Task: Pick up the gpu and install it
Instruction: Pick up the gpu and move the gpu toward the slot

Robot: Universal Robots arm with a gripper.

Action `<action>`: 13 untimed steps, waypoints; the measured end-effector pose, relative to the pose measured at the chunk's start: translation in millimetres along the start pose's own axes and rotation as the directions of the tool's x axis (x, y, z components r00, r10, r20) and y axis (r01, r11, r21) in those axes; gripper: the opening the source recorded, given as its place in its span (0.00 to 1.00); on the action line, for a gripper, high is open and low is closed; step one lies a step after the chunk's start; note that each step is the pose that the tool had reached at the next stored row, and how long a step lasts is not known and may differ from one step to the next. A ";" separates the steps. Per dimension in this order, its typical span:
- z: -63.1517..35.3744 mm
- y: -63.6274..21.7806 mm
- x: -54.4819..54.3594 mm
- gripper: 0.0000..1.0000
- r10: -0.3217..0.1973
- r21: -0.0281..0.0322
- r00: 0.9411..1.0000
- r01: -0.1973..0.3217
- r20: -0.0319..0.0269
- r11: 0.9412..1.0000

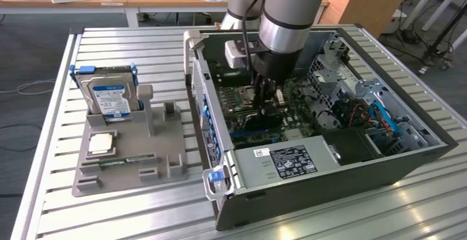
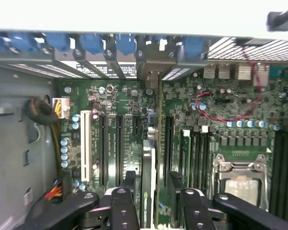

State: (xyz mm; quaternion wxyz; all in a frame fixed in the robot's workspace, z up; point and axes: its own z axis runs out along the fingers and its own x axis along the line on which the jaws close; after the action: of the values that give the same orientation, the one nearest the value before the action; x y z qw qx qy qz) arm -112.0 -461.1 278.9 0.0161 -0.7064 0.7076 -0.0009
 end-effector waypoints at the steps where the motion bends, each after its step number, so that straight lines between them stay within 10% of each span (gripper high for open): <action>1: -3.9 -0.1 -0.1 0.40 0.000 0.000 1.000 0.000 0.000 1.000; 13: -27.0 -0.7 -0.6 0.40 0.000 0.000 1.000 0.000 -0.002 1.000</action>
State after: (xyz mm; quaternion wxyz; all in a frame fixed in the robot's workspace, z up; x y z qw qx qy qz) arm -112.0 -461.1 305.9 0.0153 -0.7064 0.7076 -0.0018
